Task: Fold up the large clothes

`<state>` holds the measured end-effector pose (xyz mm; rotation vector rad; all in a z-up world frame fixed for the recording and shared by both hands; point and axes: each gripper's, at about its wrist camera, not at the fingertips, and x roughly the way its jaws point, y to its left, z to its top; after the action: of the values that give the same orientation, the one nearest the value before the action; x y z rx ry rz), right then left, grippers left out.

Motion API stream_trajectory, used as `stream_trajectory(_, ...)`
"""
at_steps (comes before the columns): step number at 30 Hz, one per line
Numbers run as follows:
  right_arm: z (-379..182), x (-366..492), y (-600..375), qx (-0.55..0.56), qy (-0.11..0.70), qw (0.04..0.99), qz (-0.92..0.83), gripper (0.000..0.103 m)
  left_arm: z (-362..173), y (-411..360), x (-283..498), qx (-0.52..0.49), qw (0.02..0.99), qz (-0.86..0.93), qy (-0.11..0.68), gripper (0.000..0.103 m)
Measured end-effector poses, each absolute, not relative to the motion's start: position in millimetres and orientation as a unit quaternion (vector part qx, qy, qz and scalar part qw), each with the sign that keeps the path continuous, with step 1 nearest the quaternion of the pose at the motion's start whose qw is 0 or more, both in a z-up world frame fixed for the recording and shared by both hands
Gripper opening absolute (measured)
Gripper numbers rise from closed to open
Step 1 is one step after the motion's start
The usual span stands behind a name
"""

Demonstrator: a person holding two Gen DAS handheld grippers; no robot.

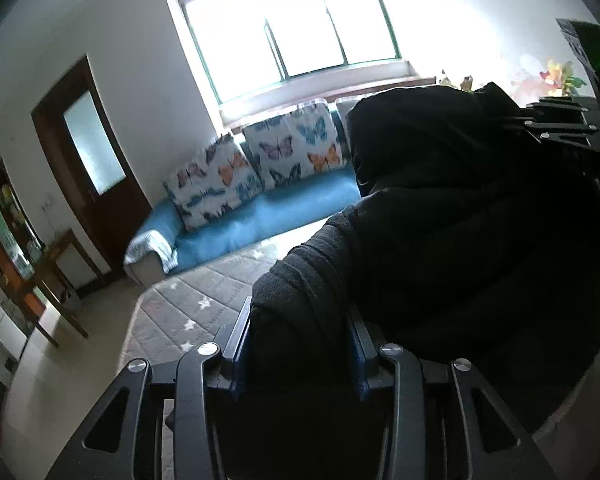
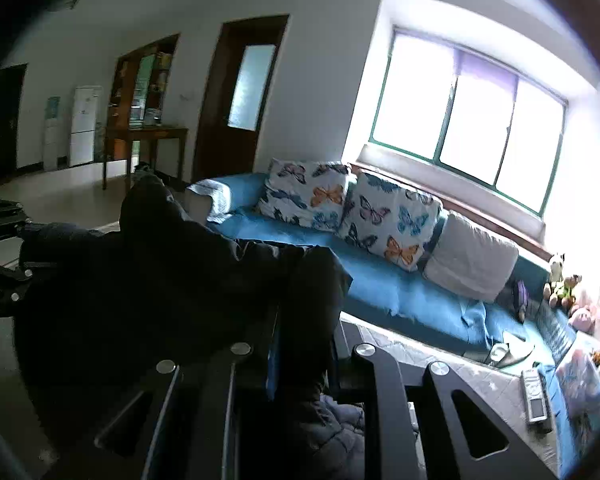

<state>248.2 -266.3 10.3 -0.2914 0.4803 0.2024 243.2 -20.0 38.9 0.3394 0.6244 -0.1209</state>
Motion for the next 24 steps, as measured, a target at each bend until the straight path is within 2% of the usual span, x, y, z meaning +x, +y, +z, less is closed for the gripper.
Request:
stream_trajectory(7,-13.2,274.8,-280.1,-0.114,0.282,0.949,0.077,0.021,10.3,-29.9,300.2,0.158,0.919,-0.055,0.357,0.046)
stream_trajectory(24,-41.5,327.1,-296.1,-0.081,0.383,0.919,0.051,0.023,-42.2,-12.1,383.9,0.136,0.901,-0.038,0.410,0.060)
